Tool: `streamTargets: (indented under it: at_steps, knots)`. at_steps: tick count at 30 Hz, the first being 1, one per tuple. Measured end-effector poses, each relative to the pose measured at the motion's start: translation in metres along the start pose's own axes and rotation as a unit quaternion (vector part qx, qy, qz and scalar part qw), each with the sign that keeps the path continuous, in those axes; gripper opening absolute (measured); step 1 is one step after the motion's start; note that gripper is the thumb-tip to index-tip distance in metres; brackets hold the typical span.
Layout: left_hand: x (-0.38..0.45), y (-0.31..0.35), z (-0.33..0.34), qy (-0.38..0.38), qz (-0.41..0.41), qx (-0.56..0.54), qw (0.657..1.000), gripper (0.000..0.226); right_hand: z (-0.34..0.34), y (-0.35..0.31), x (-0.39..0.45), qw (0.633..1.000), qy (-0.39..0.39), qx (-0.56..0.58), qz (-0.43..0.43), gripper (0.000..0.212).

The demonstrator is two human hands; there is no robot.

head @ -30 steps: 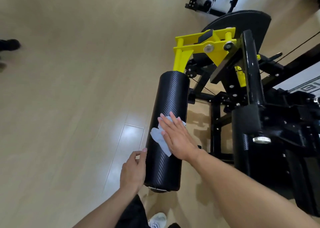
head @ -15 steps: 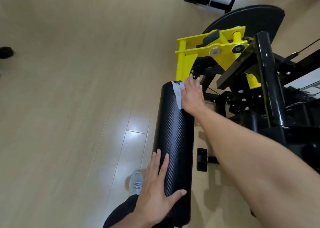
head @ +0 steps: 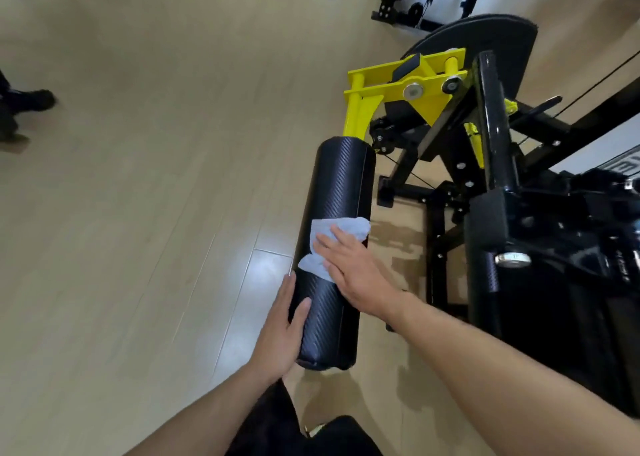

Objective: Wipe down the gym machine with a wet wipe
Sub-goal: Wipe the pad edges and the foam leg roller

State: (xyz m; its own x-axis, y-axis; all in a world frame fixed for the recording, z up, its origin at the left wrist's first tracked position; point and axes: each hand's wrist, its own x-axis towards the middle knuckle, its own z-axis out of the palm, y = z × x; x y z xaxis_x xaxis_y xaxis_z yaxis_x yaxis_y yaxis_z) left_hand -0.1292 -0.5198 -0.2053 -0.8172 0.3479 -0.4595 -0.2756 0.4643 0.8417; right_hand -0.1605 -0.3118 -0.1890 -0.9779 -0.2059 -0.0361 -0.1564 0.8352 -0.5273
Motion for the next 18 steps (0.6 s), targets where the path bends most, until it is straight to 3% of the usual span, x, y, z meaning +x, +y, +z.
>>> streamTargets:
  at_steps: [5,8,14,18]
  knots:
    - [-0.006,0.001,0.001,0.048,-0.038,-0.052,0.997,0.044,0.044,-0.055,-0.084,0.998,0.033,0.044,-0.017,0.042]
    - [0.001,-0.002,-0.009,0.031,-0.034,-0.048,0.998,0.043,0.062,-0.069,-0.105,0.999,0.030,0.010,-0.011,0.044]
    - [0.024,0.008,-0.017,0.021,-0.111,-0.004,0.994,0.068,0.037,-0.056,-0.049,0.996,-0.005,-0.083,0.037,0.052]
    - [0.043,0.021,-0.022,0.005,-0.145,0.065,0.987,0.069,0.011,-0.022,0.019,0.989,-0.047,-0.122,0.065,0.055]
